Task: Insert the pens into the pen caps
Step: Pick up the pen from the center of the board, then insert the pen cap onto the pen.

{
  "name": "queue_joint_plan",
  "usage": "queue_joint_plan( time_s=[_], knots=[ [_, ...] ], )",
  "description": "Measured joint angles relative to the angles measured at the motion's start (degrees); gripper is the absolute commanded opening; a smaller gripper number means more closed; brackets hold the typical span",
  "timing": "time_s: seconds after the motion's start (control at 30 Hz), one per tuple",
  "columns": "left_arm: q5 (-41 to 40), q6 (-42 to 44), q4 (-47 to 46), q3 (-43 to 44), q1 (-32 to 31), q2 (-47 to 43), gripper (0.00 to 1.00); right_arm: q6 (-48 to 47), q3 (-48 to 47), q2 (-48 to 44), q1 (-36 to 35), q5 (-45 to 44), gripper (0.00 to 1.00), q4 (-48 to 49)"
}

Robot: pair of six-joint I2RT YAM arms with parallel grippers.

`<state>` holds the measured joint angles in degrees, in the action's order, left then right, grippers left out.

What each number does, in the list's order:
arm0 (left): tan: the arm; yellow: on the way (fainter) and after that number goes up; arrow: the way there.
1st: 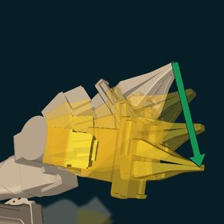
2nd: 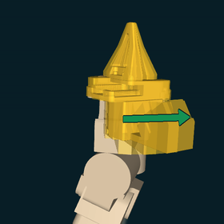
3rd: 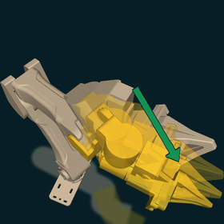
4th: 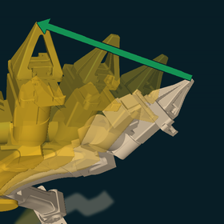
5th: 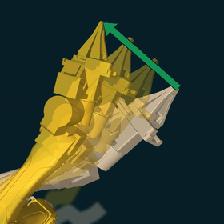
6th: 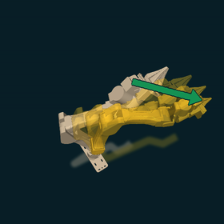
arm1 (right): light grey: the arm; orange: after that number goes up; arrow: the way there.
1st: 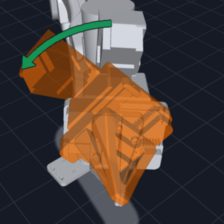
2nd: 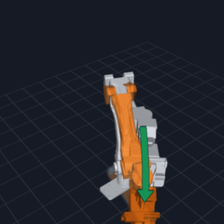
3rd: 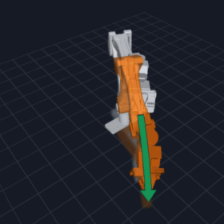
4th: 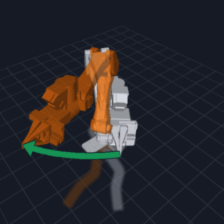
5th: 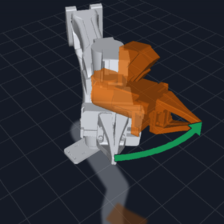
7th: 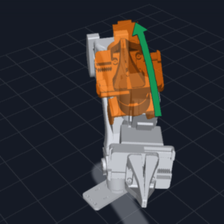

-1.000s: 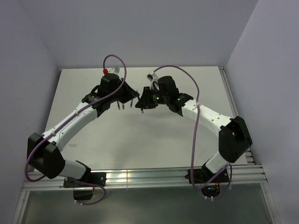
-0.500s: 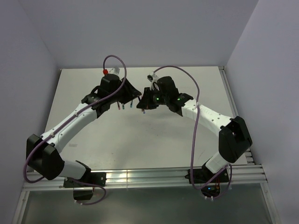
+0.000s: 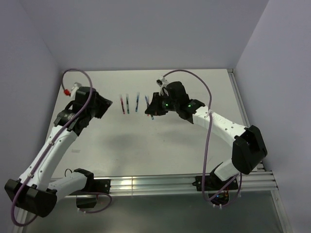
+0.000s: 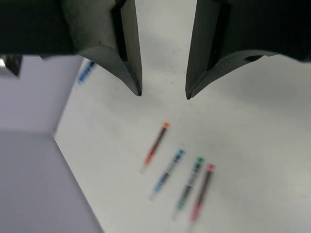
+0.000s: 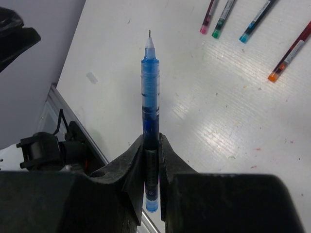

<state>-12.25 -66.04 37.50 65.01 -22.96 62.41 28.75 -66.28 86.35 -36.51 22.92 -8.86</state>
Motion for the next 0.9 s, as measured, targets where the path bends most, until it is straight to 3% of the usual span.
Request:
queue_joint_plan(
  time_s=[0.17, 0.4, 0.9],
  knots=[
    [-2.36, -3.45, 9.18, -5.33, 11.15, -4.17, 0.5, 0.5, 7.21, -3.98, 0.02, 0.55, 0.0, 1.42],
    [-3.93, -3.61, 17.97, -6.45, 23.15, -2.32, 0.52, 2.32, 18.4, -6.58, 0.04, 2.8, 0.0, 5.64],
    [-5.86, -3.5, 19.98, -17.64, 36.33, 6.25, 0.59, 5.73, 24.11, -10.34, 4.52, 8.26, 0.0, 13.31]
  ],
)
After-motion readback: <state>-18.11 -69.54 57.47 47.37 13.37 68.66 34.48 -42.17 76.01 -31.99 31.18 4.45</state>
